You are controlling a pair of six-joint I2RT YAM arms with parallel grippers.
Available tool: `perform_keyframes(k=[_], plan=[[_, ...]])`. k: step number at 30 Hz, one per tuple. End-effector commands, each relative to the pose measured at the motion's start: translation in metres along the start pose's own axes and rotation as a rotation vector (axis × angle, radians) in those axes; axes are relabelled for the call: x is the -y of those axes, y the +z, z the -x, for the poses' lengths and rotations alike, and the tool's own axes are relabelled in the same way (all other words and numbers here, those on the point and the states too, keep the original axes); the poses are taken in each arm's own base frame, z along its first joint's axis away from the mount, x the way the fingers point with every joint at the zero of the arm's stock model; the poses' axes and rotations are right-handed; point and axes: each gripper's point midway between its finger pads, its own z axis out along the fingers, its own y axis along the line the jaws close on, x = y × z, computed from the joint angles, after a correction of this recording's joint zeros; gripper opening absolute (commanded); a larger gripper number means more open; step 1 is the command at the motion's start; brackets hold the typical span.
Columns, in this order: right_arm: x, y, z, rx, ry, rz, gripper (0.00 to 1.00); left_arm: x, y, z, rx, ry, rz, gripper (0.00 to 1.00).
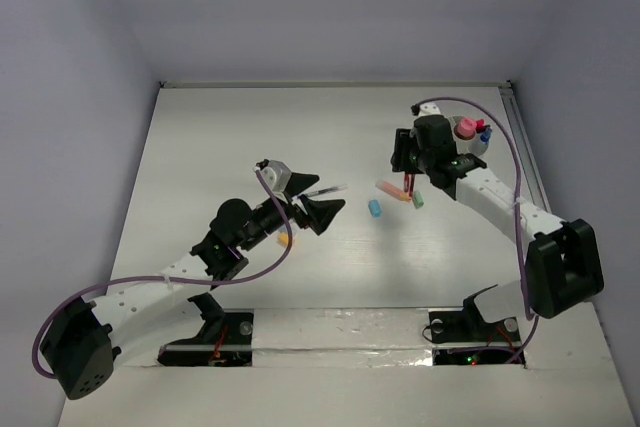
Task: Sort the stationery into containers
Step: Pick up the pen from the center of the board.
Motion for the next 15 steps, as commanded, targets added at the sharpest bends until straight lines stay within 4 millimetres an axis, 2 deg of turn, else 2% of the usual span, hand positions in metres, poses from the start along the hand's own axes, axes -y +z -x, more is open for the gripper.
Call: perform_keyframes(k=[1,2,3,4,7,8,9,10,11,12,15], plan=[[-0.021,-0.008,-0.008,-0.012,-0.009,0.103,0.48,0.002,0.001,0.019,0.069,0.006,0.001,0.93],[-0.024,-0.01,-0.014,-0.027,-0.005,0.124,0.42,0.002,0.001,0.019,0.067,0.004,0.005,0.93],[-0.035,-0.013,-0.021,-0.045,-0.008,0.179,0.32,0.0,0.0,0.019,0.068,0.002,0.014,0.93],[-0.04,-0.016,-0.022,-0.045,-0.004,0.213,0.3,-0.001,0.0,0.019,0.069,0.003,0.022,0.93],[-0.066,-0.021,-0.047,-0.116,-0.05,0.292,0.32,-0.008,0.0,0.02,0.074,0.0,0.058,0.92],[-0.07,-0.019,-0.061,-0.158,-0.071,0.288,0.34,-0.01,-0.001,0.018,0.068,-0.001,0.071,0.91],[-0.081,-0.02,-0.071,-0.177,-0.104,0.296,0.46,-0.014,-0.001,0.02,0.077,-0.005,0.095,0.9],[-0.084,-0.019,-0.08,-0.205,-0.124,0.291,0.54,-0.017,-0.001,0.02,0.077,-0.005,0.11,0.9],[-0.085,-0.014,-0.092,-0.237,-0.142,0.276,0.66,-0.019,-0.002,0.02,0.075,-0.007,0.127,0.87],[-0.084,-0.01,-0.096,-0.241,-0.15,0.243,0.7,-0.026,-0.004,0.023,0.09,-0.011,0.168,0.86],[-0.102,-0.004,-0.113,-0.276,-0.176,0.261,0.76,-0.037,-0.009,0.025,0.106,-0.021,0.234,0.79]])
